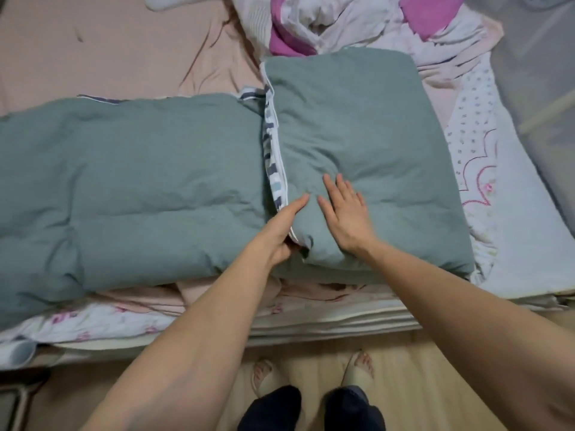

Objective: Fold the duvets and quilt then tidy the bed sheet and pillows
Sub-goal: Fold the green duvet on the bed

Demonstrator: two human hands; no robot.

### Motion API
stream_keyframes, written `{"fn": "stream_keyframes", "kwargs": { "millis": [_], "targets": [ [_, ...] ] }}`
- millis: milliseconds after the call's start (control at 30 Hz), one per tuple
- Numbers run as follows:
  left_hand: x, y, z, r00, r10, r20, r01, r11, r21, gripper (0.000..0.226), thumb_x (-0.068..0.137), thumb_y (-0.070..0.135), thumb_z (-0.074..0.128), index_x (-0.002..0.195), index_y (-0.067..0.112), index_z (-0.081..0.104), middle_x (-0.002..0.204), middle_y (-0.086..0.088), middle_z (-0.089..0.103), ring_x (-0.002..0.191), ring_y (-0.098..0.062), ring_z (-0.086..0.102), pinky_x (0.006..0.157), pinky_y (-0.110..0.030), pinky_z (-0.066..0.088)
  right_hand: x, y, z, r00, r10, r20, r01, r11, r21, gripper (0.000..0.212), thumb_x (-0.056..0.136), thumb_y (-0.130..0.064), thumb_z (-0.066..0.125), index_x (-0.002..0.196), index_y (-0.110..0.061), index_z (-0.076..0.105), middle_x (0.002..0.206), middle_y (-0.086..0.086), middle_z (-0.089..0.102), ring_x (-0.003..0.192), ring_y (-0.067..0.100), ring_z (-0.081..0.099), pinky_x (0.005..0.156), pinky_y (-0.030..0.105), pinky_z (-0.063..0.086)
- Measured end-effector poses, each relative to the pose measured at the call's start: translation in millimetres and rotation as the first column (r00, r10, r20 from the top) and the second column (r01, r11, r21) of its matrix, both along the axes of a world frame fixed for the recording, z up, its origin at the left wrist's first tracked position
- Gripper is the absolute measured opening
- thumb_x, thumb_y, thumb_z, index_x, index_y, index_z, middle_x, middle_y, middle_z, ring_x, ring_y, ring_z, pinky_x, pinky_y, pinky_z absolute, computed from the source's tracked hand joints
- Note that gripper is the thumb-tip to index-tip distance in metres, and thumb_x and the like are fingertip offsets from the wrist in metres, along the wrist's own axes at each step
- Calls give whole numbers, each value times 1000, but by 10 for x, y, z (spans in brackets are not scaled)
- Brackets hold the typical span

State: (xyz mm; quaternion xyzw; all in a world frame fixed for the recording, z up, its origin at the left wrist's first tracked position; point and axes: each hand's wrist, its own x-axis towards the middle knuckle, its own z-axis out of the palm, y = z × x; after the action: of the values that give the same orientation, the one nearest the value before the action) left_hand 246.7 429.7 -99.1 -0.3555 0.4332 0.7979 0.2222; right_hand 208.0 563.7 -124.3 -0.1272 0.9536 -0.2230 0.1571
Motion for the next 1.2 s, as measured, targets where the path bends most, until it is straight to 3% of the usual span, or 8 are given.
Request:
{"fn": "stream_keyframes", "kwargs": {
  "millis": [133,200,267,333,400,567,1000,1200],
  "targets": [
    [-150,-115,231,978,29,-208,-111,911,-397,28,88,7,65,114,-2,66,104,-7,69,90,-20,67,77,-26,55,-49,-107,228,986,-132,-98,112,976,-187,56,102,-46,26,153,-29,10,161,4,4,148,18,5,120,39,2],
    [-141,-251,281,957,-158,-245,-71,689,-721,26,92,16,62,110,-2,68,105,-12,70,94,-23,66,75,-25,49,-33,-186,299,988,-105,-116,83,980,-181,58,100,-51,26,152,-34,6,161,2,0,148,18,0,119,42,-1],
    [-36,-502,190,915,-404,23,197,395,-897,32,93,24,58,113,0,66,114,-19,67,106,-30,63,79,-29,46,97,-286,231,997,72,12,-72,993,90,61,98,-56,26,152,-38,1,161,0,-9,148,20,-7,118,47,-5],
    [149,-759,143,611,-665,429,608,48,-792,34,94,21,55,118,-2,62,122,-18,63,112,-34,59,87,-33,45,262,-398,108,958,143,247,-223,916,335,64,98,-56,26,153,-34,0,160,3,-13,147,26,-9,117,52,-4],
    [254,-943,210,385,-742,549,716,-135,-685,33,95,19,54,117,-4,61,120,-18,63,110,-33,61,88,-32,45,312,-569,112,950,72,304,-191,903,384,64,98,-53,29,152,-23,14,160,11,1,146,31,4,116,53,4],
    [141,-1537,533,565,-687,457,609,-28,-793,36,95,23,52,119,-2,63,126,-20,61,115,-30,58,93,-31,45,174,-1165,642,975,196,103,-216,941,262,37,99,-40,37,116,-12,54,124,13,56,115,31,52,101,42,34],
    [958,-4238,1390,850,-176,496,511,50,-858,37,94,25,52,124,4,60,130,-17,59,119,-29,56,99,-34,45,-33,-3969,1331,741,664,103,-670,741,40,31,98,-28,45,115,-9,60,122,15,61,113,32,56,87,32,44],
    [1914,-5314,1600,851,52,522,512,134,-848,38,95,21,51,127,2,57,133,-18,56,122,-29,53,99,-30,41,358,-5123,1564,610,788,80,-792,607,57,30,97,-27,44,113,-10,62,119,14,63,109,32,58,86,33,45]
  ]
}}
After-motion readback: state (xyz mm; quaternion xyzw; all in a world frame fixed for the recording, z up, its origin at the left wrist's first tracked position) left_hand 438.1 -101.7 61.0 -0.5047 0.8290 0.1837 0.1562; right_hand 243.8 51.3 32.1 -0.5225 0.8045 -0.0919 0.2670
